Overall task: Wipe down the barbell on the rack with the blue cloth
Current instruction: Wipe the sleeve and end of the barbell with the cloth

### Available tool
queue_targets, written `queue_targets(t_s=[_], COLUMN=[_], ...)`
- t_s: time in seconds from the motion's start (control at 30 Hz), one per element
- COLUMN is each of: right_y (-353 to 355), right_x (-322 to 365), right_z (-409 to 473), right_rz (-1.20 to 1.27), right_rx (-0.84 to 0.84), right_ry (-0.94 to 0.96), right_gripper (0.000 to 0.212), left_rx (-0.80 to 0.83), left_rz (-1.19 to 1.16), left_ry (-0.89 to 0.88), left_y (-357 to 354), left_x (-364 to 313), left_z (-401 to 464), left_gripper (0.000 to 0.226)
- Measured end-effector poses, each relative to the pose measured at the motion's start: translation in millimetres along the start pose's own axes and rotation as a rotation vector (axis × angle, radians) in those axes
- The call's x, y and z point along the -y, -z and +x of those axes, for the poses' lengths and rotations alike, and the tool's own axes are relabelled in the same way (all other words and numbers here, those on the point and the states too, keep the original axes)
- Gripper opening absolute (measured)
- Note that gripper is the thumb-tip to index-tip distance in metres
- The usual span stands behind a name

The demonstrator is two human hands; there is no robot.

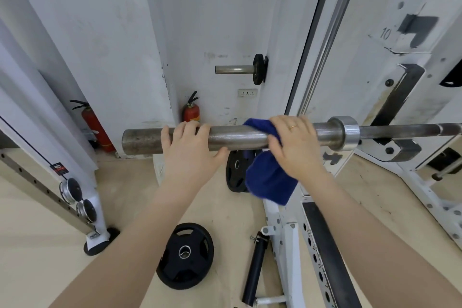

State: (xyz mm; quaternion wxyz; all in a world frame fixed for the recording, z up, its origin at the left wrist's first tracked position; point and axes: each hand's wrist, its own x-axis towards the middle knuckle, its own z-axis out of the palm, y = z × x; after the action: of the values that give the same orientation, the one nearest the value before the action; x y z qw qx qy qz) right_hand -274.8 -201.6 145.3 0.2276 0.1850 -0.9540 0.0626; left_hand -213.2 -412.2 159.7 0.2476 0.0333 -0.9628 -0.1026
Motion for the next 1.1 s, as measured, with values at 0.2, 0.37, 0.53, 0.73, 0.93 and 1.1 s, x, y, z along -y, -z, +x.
queue_targets(t_s=[0.2,0.37,0.53,0.73,0.93,1.1], right_y=[14.1,4.9,14.9,23.2,9.5,23.2], right_x=[-43.7,-9.6,-47.0,-18.5,51.3,19.0], right_z=[-11.3,-19.4,-16.9,-0.2,7.5,17.4], right_rz=[-0.038,0.13,-0.03,0.087,0.225,0.114], right_rx=[-0.084,-0.133,-0.105,-0.08,-0.017,0.035], right_ry=[-0.309,-0.131,-0.094,-0.39,-0.03,-0.245], right_gripper=[0.052,0.034,0.029,0.022,0.035,0.026], left_rx=[-0.065,-0.144,-0.154,-0.123,-0.032,0.028], left_rz=[0.037,0.061,0.051,0.024,0.086,0.024], left_ry=[-0.158,-0.182,-0.189,-0.174,-0.185,-0.271], left_y=[-10.6,-22.0,-20.2,-21.5,-18.3,-15.5], left_x=[-30.0,-36.7,-34.6,-32.6,-31.9,-17.4], left_z=[3.5,0.0,1.1,2.4,3.0,9.0], left_gripper=[0.055,0.048,0.044,0.047,0.039,0.046])
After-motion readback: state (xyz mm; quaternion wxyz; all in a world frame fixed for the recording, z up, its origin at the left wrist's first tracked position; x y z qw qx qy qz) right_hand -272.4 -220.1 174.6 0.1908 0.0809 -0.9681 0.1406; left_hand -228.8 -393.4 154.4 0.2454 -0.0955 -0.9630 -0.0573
